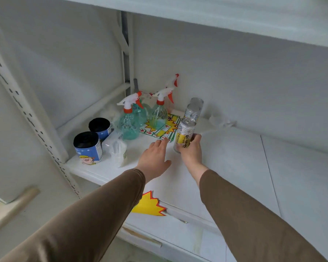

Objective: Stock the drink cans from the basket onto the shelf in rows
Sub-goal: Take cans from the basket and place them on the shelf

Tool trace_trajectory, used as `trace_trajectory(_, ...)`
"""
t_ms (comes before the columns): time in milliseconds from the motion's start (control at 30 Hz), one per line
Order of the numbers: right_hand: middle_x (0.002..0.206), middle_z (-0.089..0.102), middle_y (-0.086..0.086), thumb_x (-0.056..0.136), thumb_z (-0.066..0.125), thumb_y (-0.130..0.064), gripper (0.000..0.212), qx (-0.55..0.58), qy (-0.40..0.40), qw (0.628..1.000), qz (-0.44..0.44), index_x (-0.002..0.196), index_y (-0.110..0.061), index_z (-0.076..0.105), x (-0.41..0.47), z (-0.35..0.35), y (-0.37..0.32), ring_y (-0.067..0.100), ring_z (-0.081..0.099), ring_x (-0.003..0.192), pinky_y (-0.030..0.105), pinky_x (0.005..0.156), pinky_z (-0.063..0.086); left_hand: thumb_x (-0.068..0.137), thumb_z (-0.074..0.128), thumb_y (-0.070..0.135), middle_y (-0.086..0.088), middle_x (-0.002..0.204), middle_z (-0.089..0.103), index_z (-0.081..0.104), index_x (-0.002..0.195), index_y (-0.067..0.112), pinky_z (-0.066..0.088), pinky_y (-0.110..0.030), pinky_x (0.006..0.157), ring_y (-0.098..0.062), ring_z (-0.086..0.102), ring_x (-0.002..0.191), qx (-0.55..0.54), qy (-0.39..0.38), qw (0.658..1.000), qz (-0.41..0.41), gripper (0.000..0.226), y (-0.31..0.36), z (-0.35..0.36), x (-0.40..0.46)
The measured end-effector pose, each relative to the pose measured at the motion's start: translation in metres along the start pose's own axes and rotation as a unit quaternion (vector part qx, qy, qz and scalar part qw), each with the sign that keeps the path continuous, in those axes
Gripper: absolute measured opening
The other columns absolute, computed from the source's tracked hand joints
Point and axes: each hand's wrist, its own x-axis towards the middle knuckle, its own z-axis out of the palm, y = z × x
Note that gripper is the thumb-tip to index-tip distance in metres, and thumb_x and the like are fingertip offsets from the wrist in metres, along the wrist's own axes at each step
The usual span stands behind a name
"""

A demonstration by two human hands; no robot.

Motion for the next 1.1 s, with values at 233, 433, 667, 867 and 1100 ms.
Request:
trace_trajectory(233, 0.123, 0.059, 0.006, 0.081, 0.079, -0.014, 0.054, 0.002, 0.038, 0.999, 0.013, 0.122, -0.018, 0.045, 0.036, 0.014, 0.001, 0.027, 0.065, 0.104, 0.038, 0.089, 0.052, 0.089, 0.065, 0.034, -0.005, 0.153, 0.034, 0.018, 0.153, 0.019, 0.039, -0.041, 0.110, -0.025, 0.036, 0.137, -0.011, -0.005, 1.000, 0.019, 0.081, -0.009, 0.005, 0.031)
trace_trajectory(433, 0.128, 0.057, 0.007, 0.084, 0.076, -0.012, 0.054, -0.008, 0.038, 0.999, 0.011, 0.128, -0.015, 0.046, 0.039, 0.015, 0.002, 0.028, 0.064, 0.109, 0.036, 0.088, 0.050, 0.089, 0.065, 0.034, -0.006, 0.152, 0.034, 0.019, 0.153, 0.018, 0.038, -0.041, 0.110, -0.025, 0.035, 0.138, -0.013, -0.011, 1.000, 0.019, 0.081, -0.013, 0.007, 0.038)
trace_trajectory(667, 0.152, 0.040, 0.006, 0.089, 0.075, -0.026, 0.076, -0.043, 0.030, 0.999, -0.006, 0.151, -0.016, 0.032, 0.008, -0.002, 0.007, 0.028, 0.049, 0.131, 0.042, 0.101, 0.047, 0.086, 0.065, 0.035, -0.007, 0.149, 0.035, 0.024, 0.150, 0.016, 0.038, -0.042, 0.106, -0.028, 0.037, 0.133, 0.014, -0.005, 1.000, 0.010, 0.079, -0.008, 0.008, 0.017)
trace_trajectory(867, 0.154, 0.038, 0.009, 0.091, 0.071, -0.025, 0.073, -0.137, -0.003, 0.985, -0.102, 0.152, -0.015, 0.033, -0.053, -0.037, 0.018, 0.031, 0.035, 0.139, 0.040, 0.107, 0.036, 0.085, 0.065, 0.037, -0.008, 0.151, 0.032, 0.028, 0.148, 0.015, 0.033, -0.042, 0.109, -0.029, 0.031, 0.136, 0.047, 0.040, 0.998, -0.010, 0.077, 0.010, 0.014, -0.035)
trace_trajectory(1100, 0.149, 0.047, 0.009, 0.085, 0.072, -0.025, 0.066, -0.194, 0.000, 0.936, -0.294, 0.144, -0.012, 0.046, -0.160, -0.080, 0.053, 0.031, 0.038, 0.139, 0.044, 0.115, 0.034, 0.078, 0.068, 0.032, -0.011, 0.150, 0.034, 0.036, 0.144, 0.013, 0.032, -0.045, 0.109, -0.033, 0.032, 0.137, 0.044, 0.118, 0.992, -0.014, 0.076, 0.046, 0.035, -0.156)
